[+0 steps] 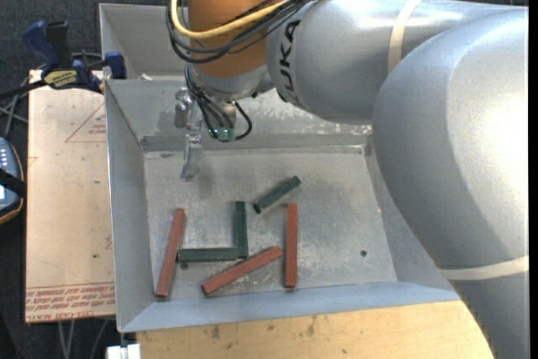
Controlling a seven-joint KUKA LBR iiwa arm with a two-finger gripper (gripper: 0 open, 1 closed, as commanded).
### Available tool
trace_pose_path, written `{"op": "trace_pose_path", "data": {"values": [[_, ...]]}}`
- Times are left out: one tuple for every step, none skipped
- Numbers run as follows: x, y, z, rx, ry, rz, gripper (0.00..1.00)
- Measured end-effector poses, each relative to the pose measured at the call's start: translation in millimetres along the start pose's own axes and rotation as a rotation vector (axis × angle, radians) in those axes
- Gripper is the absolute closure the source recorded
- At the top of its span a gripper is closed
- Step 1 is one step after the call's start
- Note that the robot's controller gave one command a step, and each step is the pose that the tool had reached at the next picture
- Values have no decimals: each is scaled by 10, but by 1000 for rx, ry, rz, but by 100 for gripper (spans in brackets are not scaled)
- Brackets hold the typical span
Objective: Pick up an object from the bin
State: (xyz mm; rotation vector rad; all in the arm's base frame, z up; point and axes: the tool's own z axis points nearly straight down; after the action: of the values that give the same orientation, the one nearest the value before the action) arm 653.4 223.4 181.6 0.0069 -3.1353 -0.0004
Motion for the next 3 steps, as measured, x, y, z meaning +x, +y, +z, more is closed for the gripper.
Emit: {"op": "trace_pose_path", "data": {"values": [[-18,-11,-58,-2,-8,4,0],[253,-3,305,-2,-16,-148,0],[885,-11,418,1,1,-429,0]]}}
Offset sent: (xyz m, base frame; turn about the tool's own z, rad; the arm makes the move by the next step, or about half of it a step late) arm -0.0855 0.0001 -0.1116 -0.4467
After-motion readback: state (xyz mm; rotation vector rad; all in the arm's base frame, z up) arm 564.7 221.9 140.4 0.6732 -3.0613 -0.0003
